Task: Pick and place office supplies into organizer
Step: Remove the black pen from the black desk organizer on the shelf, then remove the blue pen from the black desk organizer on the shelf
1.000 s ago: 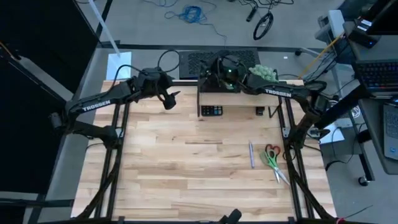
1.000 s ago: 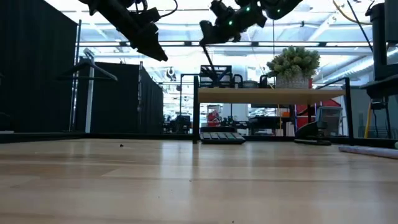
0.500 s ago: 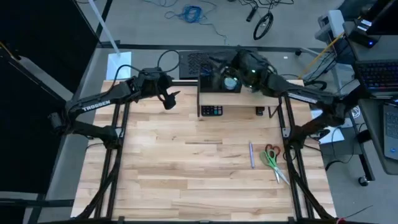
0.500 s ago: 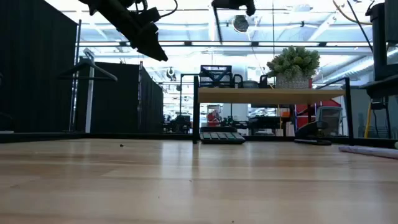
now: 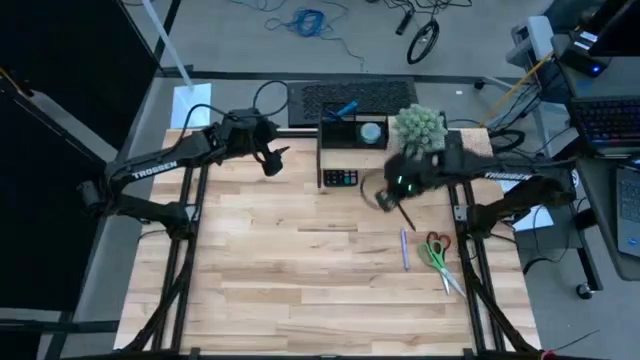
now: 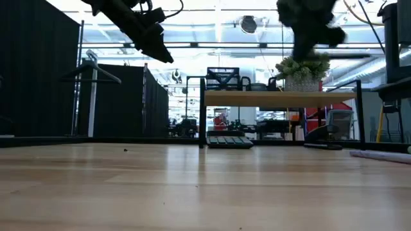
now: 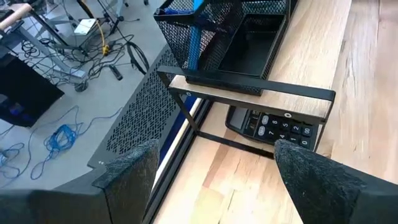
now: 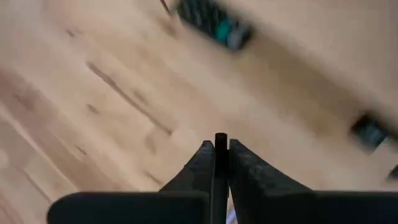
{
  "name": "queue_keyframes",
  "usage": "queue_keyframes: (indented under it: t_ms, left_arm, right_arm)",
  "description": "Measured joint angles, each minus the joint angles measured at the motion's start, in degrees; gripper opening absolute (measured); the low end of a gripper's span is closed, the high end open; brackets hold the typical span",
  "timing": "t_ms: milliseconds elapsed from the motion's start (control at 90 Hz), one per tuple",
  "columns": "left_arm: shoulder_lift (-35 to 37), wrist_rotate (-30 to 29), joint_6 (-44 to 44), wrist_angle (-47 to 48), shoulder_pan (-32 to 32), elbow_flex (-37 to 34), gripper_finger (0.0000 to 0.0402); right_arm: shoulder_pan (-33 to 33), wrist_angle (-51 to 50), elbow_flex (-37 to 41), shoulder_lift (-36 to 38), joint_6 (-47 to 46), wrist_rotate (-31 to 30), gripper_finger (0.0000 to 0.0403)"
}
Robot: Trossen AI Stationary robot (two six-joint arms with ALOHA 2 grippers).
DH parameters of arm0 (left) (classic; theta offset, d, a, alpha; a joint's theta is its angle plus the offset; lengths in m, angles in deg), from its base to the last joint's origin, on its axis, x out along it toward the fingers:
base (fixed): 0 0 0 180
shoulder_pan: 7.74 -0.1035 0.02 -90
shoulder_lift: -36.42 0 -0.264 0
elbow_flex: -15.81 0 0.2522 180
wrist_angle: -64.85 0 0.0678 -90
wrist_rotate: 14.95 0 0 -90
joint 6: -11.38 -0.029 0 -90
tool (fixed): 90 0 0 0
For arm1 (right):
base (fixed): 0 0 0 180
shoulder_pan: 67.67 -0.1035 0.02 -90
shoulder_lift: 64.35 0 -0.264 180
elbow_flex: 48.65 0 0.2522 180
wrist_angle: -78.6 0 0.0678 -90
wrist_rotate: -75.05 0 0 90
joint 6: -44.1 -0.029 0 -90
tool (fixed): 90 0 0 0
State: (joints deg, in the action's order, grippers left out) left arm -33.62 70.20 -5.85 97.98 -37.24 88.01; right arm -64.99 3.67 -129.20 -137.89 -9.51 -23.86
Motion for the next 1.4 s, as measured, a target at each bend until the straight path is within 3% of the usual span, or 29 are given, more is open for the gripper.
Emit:
queue_keyframes:
  t_ms: [144, 256, 467, 944, 1211, 1400]
  left_arm:
    - [0.0, 0.0, 0.0, 0.0, 0.0, 0.0, 0.0309]
    - [0.0, 0.0, 0.0, 0.0, 0.0, 0.0, 0.0309]
    - [0.0, 0.0, 0.0, 0.0, 0.0, 0.0, 0.0309]
    - [0.0, 0.0, 0.0, -0.7, 0.0, 0.0, 0.0309]
    - [0.0, 0.0, 0.0, -0.4, 0.0, 0.0, 0.0309]
    - [0.0, 0.0, 0.0, -0.4, 0.0, 0.0, 0.0309]
  right_arm:
    - [-5.7, 13.7, 13.7, -0.1, -13.7, 1.0, 0.0011]
    - [-8.8, 17.9, 22.2, -0.6, -24.6, -1.7, 0.0011]
    - [-13.5, 25.7, 29.7, -2.5, -35.7, -1.9, 0.0011]
    - [-13.7, 24.0, 29.7, -6.3, -37.7, -4.9, 0.0028]
    - [-13.5, 23.0, 29.7, -6.1, -35.7, -5.0, 0.0111]
    - [-12.4, 22.8, 28.2, -1.3, -30.9, -4.2, 0.0156]
